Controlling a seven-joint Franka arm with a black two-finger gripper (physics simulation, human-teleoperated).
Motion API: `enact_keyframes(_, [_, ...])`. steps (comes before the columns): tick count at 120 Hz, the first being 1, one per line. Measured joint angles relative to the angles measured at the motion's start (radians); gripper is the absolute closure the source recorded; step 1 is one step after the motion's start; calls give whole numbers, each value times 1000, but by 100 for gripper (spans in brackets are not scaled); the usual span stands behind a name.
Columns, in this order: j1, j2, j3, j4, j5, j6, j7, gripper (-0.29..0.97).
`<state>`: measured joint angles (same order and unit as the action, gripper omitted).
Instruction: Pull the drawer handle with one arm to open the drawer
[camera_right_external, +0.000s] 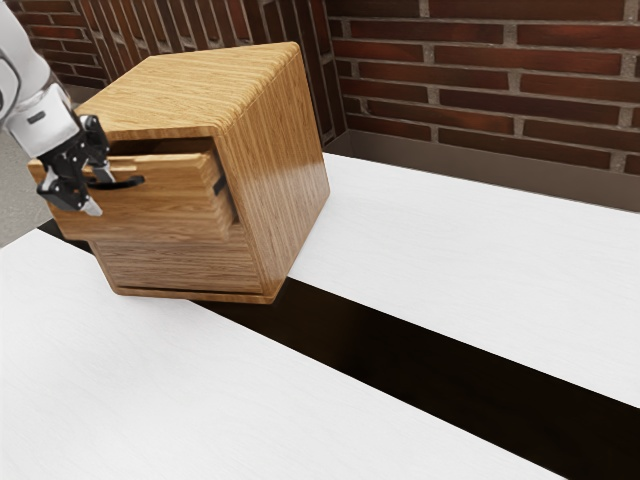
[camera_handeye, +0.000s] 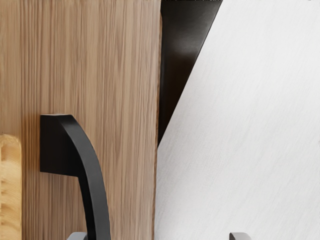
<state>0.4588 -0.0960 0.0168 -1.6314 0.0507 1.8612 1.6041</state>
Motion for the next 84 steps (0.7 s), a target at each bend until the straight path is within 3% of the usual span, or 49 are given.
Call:
enact_keyframes(75, [-9, -117, 1, -128, -6, 4, -13, 38])
enact_keyframes(84, [-7, -118, 1, -135, -10, -8, -15, 28])
